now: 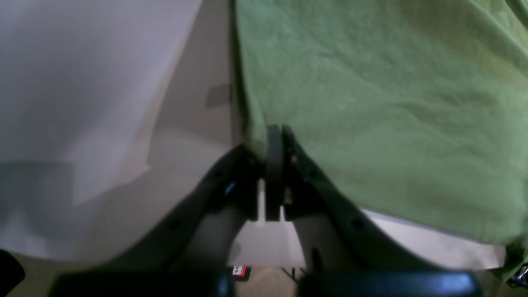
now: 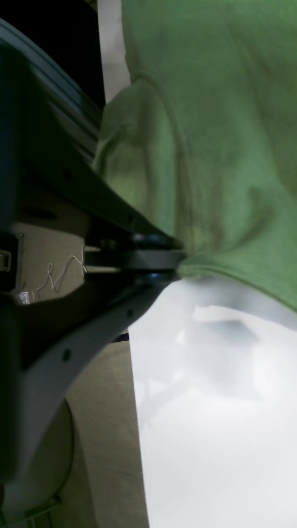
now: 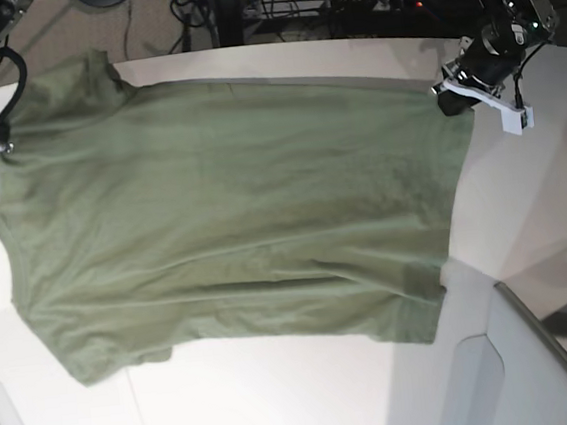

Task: Layout the t-shirt on the table in an organized manner, then fold the t-shirt properly
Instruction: 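Pull the shoulder corners apart with both grippers to stretch the shirt, then lay the shoulder edge down and open both grippers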

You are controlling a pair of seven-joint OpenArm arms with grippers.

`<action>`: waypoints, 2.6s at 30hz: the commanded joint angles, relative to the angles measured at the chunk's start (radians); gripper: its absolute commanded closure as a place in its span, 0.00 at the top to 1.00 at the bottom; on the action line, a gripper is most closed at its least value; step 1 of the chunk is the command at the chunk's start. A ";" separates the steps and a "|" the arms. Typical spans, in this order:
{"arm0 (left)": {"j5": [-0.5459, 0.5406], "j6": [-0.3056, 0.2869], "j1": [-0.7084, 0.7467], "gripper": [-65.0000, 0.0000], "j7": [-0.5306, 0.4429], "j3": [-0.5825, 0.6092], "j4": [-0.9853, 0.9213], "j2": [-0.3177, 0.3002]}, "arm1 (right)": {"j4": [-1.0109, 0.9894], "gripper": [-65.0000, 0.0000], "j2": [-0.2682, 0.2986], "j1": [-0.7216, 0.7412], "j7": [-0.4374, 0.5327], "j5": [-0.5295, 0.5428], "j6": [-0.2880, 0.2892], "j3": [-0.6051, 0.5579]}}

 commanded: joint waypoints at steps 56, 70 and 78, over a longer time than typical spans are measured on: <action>-0.015 0.061 -0.125 0.00 0.240 -0.115 0.129 0.022 | -0.013 0.00 0.031 0.102 0.001 -0.001 -0.146 -0.079; -0.013 0.115 -0.273 0.00 0.254 -0.109 -0.064 0.016 | -0.253 0.00 0.123 0.270 0.036 -0.001 -0.148 -0.080; 0.014 0.118 -0.344 0.00 0.214 -0.010 -0.158 0.001 | -0.424 0.00 0.169 0.345 0.116 -0.001 -0.148 -0.082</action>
